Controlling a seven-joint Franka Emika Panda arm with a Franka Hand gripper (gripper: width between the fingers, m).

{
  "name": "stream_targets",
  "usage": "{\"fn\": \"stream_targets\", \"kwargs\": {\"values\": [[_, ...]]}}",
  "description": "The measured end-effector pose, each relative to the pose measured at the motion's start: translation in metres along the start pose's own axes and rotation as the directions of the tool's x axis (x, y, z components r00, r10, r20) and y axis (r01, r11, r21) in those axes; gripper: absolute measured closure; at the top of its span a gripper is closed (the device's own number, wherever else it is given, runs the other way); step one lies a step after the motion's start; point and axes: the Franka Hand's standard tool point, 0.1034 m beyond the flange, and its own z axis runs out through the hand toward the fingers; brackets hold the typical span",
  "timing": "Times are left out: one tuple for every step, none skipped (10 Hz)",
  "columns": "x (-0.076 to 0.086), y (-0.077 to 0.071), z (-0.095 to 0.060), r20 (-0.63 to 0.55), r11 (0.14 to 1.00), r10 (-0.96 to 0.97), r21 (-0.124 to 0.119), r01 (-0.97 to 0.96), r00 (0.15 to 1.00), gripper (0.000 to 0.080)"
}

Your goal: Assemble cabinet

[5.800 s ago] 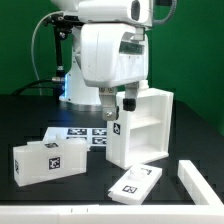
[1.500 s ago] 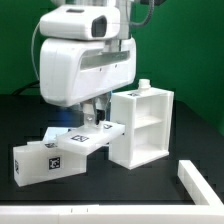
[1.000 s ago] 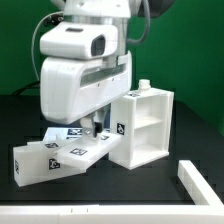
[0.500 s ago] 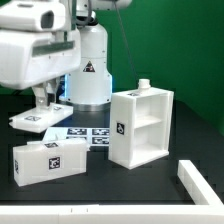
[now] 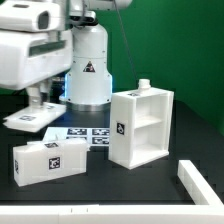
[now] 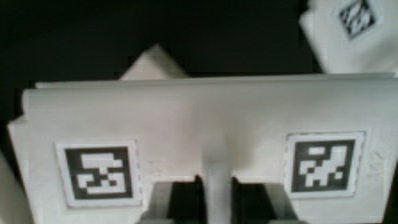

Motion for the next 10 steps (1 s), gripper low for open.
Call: {"fn": "stream_targets", "kwargs": {"values": [[-0.024,-0.015,0.014,-0.012,0.998,-0.047,0.032,0.047,0.999,0.074],[-0.032,-0.022,0.023,-0.016,0.998,-0.043,0.053,0.044,0.999,0.074],[-0.03,-0.021,0.022,-0.016,0.998,-0.037,0.047,0.038,0.999,0.074],[-0.03,-0.021,0.022,-0.015,0.998,-0.039,0.049,0.04,0.999,0.074],[-0.032,-0.022,0.025,-0.017,0.996,-0.064,0.053,0.065,0.998,0.074],[-0.038,-0.026,0.033,-0.031,0.98,-0.185,0.062,0.187,0.982,0.074],[-0.046,-0.034,0.047,-0.045,0.966,-0.245,0.076,0.248,0.969,0.074],[-0.051,-0.04,0.058,-0.059,0.948,-0.299,0.091,0.304,0.952,0.074],[-0.053,-0.046,0.069,-0.073,0.932,-0.339,0.109,0.345,0.938,0.074],[-0.052,-0.051,0.079,-0.082,0.928,-0.341,0.127,0.35,0.936,0.074]]}}
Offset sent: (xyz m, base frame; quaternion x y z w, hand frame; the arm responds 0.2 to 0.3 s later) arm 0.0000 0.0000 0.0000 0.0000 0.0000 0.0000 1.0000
